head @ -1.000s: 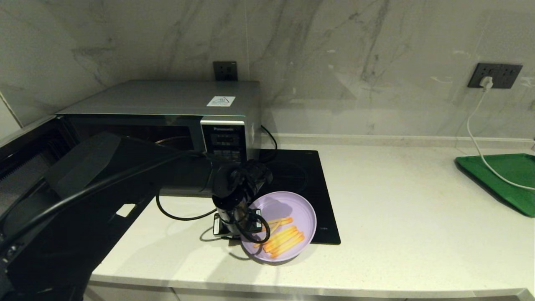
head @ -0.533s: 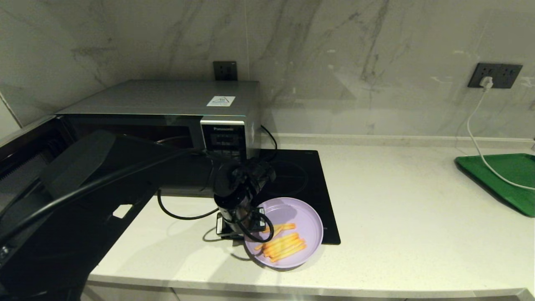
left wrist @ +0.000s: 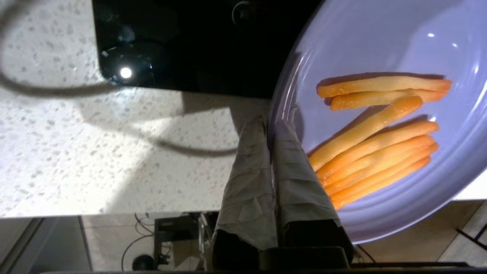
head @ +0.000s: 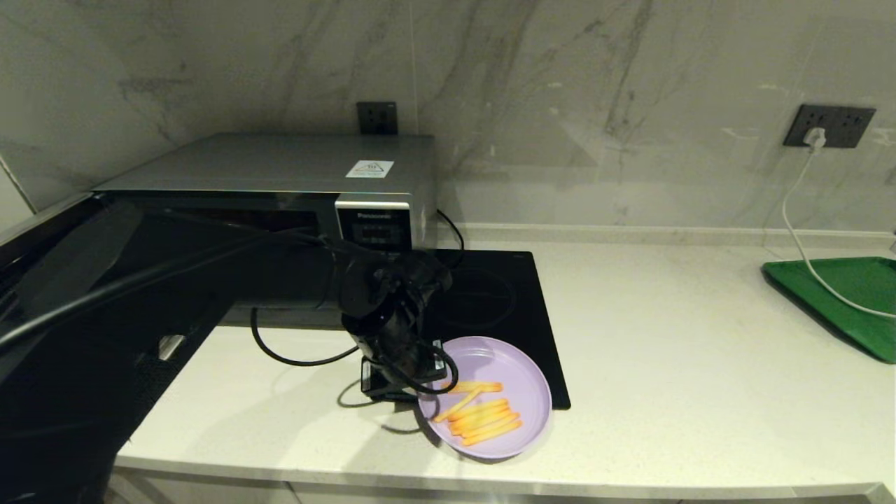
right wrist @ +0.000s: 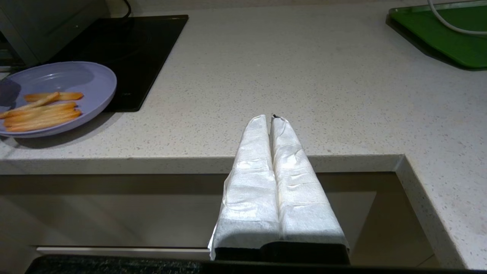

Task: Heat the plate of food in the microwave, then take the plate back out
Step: Put the plate in the microwave oven

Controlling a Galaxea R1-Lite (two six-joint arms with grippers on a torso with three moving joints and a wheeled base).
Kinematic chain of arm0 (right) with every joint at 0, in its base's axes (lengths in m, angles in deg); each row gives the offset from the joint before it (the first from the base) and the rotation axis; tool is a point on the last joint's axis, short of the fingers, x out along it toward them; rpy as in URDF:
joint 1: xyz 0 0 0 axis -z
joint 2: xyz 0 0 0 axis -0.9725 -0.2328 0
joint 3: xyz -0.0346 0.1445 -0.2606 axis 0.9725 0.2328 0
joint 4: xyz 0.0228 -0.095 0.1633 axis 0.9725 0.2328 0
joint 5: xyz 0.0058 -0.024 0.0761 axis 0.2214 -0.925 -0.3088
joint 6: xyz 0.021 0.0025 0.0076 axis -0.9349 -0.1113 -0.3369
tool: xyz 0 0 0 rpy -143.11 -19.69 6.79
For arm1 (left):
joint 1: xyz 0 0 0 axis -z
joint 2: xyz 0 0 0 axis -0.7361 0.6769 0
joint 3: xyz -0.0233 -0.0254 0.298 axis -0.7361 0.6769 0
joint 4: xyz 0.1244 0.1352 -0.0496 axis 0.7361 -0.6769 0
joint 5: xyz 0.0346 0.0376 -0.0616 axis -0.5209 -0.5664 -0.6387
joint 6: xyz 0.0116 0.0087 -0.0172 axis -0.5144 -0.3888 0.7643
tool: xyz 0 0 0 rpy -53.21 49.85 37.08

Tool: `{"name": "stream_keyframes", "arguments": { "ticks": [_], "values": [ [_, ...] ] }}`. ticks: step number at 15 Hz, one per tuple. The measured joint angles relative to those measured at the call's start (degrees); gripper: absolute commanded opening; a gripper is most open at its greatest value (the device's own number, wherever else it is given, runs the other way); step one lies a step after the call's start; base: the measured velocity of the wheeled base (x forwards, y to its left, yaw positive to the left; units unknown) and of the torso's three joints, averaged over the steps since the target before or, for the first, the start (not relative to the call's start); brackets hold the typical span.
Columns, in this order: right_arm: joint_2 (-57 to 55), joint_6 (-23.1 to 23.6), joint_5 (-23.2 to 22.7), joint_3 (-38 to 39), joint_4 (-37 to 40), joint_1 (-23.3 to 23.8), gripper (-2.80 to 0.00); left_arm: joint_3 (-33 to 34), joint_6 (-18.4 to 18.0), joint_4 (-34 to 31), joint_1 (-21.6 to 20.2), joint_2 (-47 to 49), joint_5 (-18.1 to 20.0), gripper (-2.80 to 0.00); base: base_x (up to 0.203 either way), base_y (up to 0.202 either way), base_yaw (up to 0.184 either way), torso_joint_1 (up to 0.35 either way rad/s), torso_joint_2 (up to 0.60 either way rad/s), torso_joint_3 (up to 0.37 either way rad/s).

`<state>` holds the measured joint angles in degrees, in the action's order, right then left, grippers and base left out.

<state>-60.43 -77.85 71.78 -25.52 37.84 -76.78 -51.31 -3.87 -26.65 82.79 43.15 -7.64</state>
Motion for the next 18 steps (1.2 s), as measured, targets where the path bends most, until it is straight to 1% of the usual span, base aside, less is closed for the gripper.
{"name": "stream_keyframes", "arguments": {
  "ticks": [1, 2, 4, 7, 9, 11, 14, 18],
  "values": [
    [0.0, 0.0, 0.0, 0.0, 0.0, 0.0, -2.8, 0.2, 0.0, 0.0, -0.1, -0.5, 0.7, -2.8, 0.0, 0.0, 0.0, 0.0, 0.0, 0.0],
    [0.0, 0.0, 0.0, 0.0, 0.0, 0.0, -2.8, 0.4, 0.1, -0.1, -0.3, -1.1, 2.1, -2.8, 0.0, 0.0, 0.0, 0.0, 0.0, 0.0],
    [0.0, 0.0, 0.0, 0.0, 0.0, 0.0, -2.8, 0.7, 0.1, -0.4, -1.0, -2.6, 6.0, -2.8, 0.0, 0.0, 0.0, 0.0, 0.0, 0.0],
    [0.0, 0.0, 0.0, 0.0, 0.0, 0.0, -2.8, 2.2, 1.0, -0.8, -2.7, -4.8, 9.1, -2.8, 0.0, 0.0, 0.0, 0.0, 0.0, 0.0],
    [0.0, 0.0, 0.0, 0.0, 0.0, 0.0, -2.8, 4.5, 1.1, -0.7, -4.6, -7.0, 12.3, -2.8, 0.0, 0.0, 0.0, 0.0, 0.0, 0.0],
    [0.0, 0.0, 0.0, 0.0, 0.0, 0.0, -2.8, 7.4, 1.1, -0.7, -6.9, -9.2, 14.3, -2.8, 0.0, 0.0, 0.0, 0.0, 0.0, 0.0],
    [0.0, 0.0, 0.0, 0.0, 0.0, 0.0, -2.8, 11.0, 1.1, -0.7, -10.7, -13.1, 19.4, -2.8, 0.0, 0.0, 0.0, 0.0, 0.0, 0.0],
    [0.0, 0.0, 0.0, 0.0, 0.0, 0.0, -2.8, 18.0, 1.1, -0.6, -15.0, -19.5, 22.4, -2.8, 0.0, 0.0, 0.0, 0.0, 0.0, 0.0]
  ]
}}
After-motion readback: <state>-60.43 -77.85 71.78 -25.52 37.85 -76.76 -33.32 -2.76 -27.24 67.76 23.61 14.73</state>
